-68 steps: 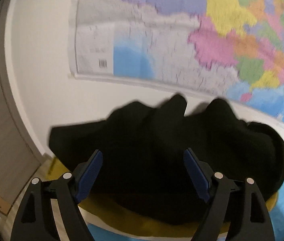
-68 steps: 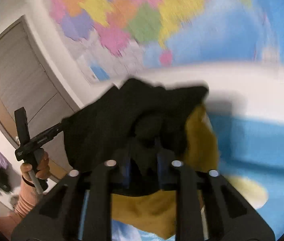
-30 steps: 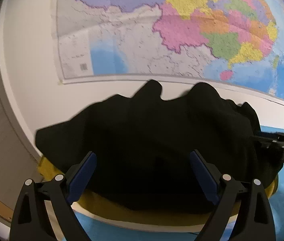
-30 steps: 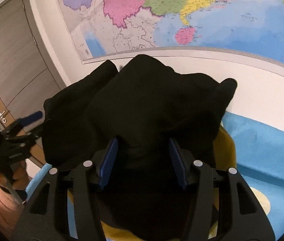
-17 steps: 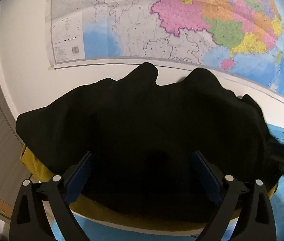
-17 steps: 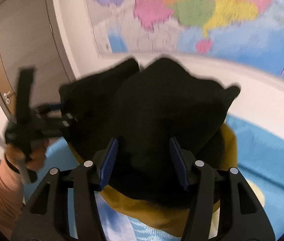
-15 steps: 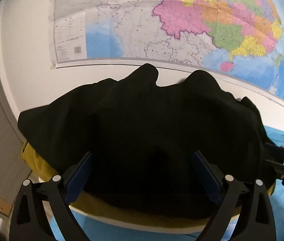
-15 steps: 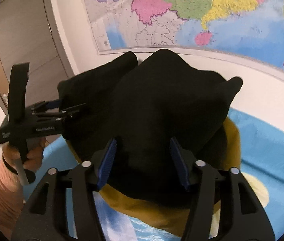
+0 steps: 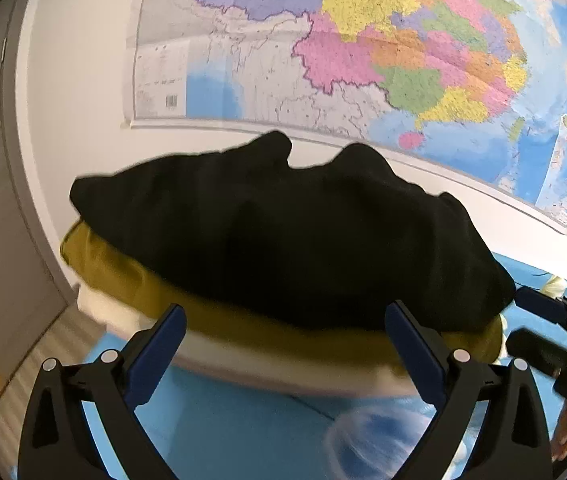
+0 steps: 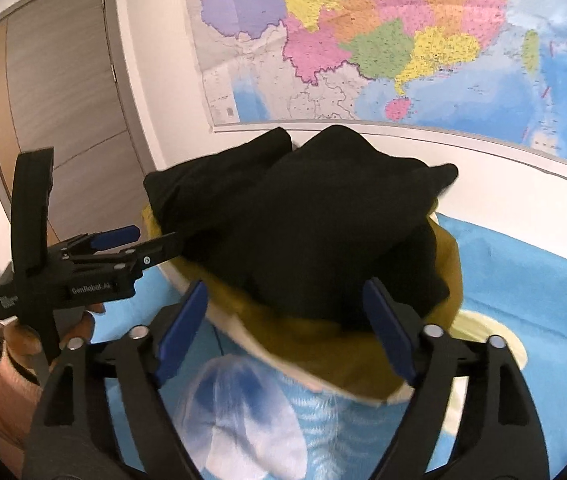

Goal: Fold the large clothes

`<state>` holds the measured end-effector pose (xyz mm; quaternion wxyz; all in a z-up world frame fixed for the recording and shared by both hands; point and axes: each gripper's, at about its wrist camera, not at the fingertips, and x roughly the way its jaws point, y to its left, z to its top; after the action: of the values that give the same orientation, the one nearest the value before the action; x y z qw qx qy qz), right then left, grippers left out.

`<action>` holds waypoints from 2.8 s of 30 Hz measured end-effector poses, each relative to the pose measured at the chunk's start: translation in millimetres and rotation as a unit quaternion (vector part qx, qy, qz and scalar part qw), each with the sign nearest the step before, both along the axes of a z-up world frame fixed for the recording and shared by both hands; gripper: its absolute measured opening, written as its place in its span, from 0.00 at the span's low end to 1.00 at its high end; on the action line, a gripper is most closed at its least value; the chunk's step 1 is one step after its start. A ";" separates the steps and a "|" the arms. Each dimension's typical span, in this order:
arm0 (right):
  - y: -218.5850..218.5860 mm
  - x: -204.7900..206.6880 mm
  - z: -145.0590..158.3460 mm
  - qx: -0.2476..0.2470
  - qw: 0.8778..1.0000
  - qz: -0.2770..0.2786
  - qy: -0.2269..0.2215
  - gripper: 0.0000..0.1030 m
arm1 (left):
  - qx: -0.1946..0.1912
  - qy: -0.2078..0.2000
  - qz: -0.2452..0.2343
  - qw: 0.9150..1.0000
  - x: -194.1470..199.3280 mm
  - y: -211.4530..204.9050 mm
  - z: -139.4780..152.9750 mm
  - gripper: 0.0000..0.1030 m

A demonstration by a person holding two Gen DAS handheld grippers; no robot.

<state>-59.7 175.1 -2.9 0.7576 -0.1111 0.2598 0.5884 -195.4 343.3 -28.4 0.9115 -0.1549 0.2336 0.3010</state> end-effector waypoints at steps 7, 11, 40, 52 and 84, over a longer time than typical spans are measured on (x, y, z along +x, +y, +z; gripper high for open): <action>-22.0 -19.4 -9.5 0.004 1.000 -0.015 -0.006 0.94 | 0.010 0.018 0.009 1.000 -9.6 -25.5 -12.7 0.93; -29.0 -31.0 -11.7 -0.006 1.000 -0.016 -0.020 0.94 | 0.002 0.016 0.005 1.000 -16.2 -36.7 -14.0 0.93; -77.5 -67.6 -15.4 -0.003 0.999 -0.029 -0.031 0.94 | -0.010 0.008 0.011 1.000 -56.0 -93.7 -27.9 0.93; -83.9 -74.1 -13.6 0.001 0.999 -0.025 -0.026 0.94 | 0.002 0.010 0.015 1.000 -63.0 -98.0 -23.3 0.93; -90.6 -83.1 -13.6 0.004 1.000 -0.023 -0.018 0.94 | 0.007 0.016 0.009 1.000 -66.9 -107.2 -26.8 0.93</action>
<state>-142.8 84.6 -16.5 0.7760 -0.1126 0.2456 0.5699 -262.3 236.1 -55.2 0.9060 -0.1457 0.2448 0.3130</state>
